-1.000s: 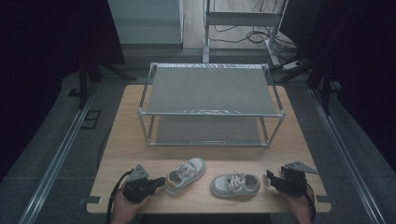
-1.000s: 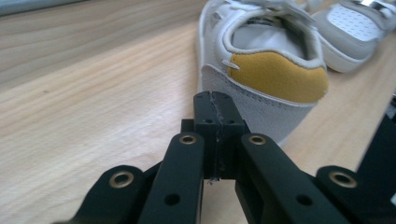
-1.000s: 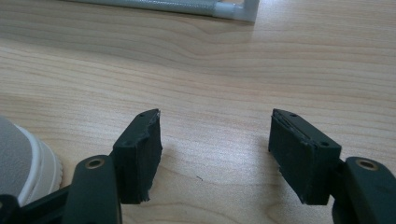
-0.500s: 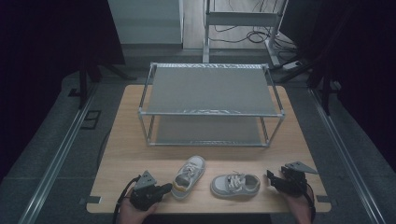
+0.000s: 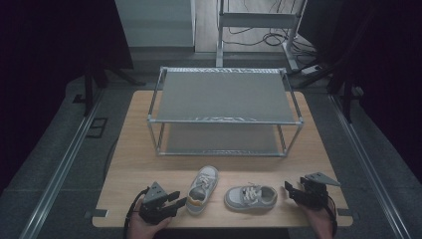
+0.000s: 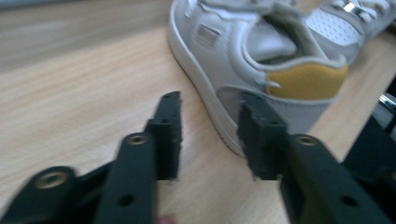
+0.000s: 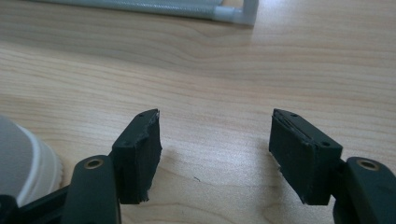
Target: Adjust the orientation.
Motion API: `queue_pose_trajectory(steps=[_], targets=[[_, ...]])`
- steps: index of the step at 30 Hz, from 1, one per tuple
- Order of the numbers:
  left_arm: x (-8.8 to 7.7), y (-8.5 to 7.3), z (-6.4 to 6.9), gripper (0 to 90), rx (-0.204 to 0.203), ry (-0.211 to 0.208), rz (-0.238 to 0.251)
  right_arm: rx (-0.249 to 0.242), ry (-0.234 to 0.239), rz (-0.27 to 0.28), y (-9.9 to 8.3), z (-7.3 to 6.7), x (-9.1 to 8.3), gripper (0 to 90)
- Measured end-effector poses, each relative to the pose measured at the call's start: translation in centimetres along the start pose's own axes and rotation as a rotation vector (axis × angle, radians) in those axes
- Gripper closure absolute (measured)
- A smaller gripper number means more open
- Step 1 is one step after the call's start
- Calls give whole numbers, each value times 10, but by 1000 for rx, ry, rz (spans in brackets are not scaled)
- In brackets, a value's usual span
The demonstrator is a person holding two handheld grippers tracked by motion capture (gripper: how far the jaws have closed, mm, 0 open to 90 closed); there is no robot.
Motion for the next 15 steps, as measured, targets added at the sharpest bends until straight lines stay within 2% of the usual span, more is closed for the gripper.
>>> queue_pose_trajectory(steps=[2, 8, 11, 13, 14, 15], targets=[[-2, 3, -2, 511, -12, -1, 22, -5, 8, 13, 1, -1, -2, 340], [-7, 8, -10, 440, -33, 14, 68, -26, 31, 44, 2, -5, -9, 351], [-11, 10, -14, 406, -41, 25, 96, -30, 41, 76, 6, -8, -16, 453], [-12, 10, -16, 380, -43, 30, 100, -52, 71, 122, 13, -14, -26, 554], [-14, 10, -18, 380, -48, 31, 106, -52, 71, 122, 13, -14, -26, 554], [-15, 10, -20, 376, -53, 37, 114, -68, 83, 155, 17, -19, -34, 602]])
Point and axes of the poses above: each handheld gripper's, and its own axes: x roughly forward along the jaws, y roughly out of its top, z roughly to its right, the point moved 6 cm from there along x, roughly forward along the jaws, and after that the axes turned 12 degrees about -x, right-handed, at the moved point
